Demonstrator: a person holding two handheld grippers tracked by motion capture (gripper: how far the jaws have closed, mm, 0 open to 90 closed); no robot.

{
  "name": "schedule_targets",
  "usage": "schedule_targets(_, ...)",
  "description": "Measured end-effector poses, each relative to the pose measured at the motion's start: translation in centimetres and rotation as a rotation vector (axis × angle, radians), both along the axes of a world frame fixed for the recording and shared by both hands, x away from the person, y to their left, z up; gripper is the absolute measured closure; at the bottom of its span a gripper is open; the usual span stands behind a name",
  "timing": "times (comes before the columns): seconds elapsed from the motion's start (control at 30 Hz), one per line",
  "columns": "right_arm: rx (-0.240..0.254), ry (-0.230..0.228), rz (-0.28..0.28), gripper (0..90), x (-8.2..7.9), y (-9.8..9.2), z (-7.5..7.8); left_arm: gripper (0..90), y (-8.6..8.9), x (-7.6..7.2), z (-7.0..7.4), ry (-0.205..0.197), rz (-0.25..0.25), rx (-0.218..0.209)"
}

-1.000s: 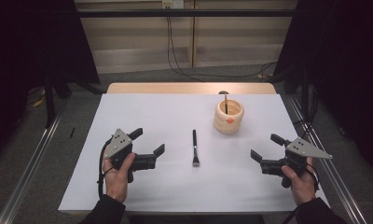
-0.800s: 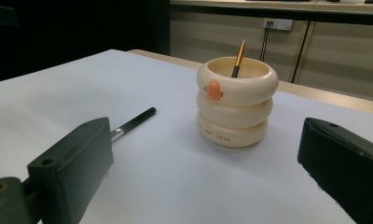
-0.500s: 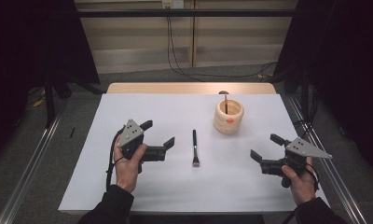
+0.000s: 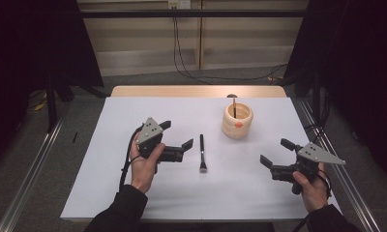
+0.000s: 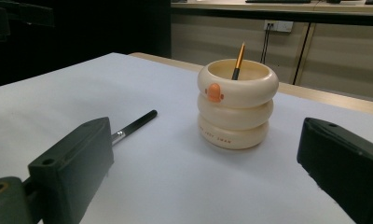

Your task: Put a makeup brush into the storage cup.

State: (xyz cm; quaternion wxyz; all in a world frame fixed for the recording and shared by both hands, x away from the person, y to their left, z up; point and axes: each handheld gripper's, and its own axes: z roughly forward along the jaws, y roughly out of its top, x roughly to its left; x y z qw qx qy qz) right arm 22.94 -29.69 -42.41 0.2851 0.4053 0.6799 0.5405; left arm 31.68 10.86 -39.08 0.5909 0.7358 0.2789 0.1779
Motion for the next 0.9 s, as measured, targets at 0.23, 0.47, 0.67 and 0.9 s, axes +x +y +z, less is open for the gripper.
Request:
schedule_targets(0.23, 0.000, -0.001, -0.002, 3.2, 0.0, 0.1, -0.1, 0.6, -1.3, 0.8, 0.7, -0.010, -0.014, -0.009)
schedule_targets(0.47, 0.000, -0.002, 0.000, 3.2, 0.0, 0.1, -0.1, 2.4, -2.6, 1.8, 0.3, 0.006, -0.020, -0.015)
schedule_targets(0.67, -0.007, 0.003, 0.007, 3.2, 0.0, 0.1, -0.1, 2.3, -3.7, 2.6, 0.2, -0.003, -0.016, 0.023)
schedule_targets(0.9, -0.010, -0.004, 0.012, 3.2, 0.0, 0.1, -0.1, 2.7, -4.9, 3.5, -0.4, 0.053, 0.016, 0.077)
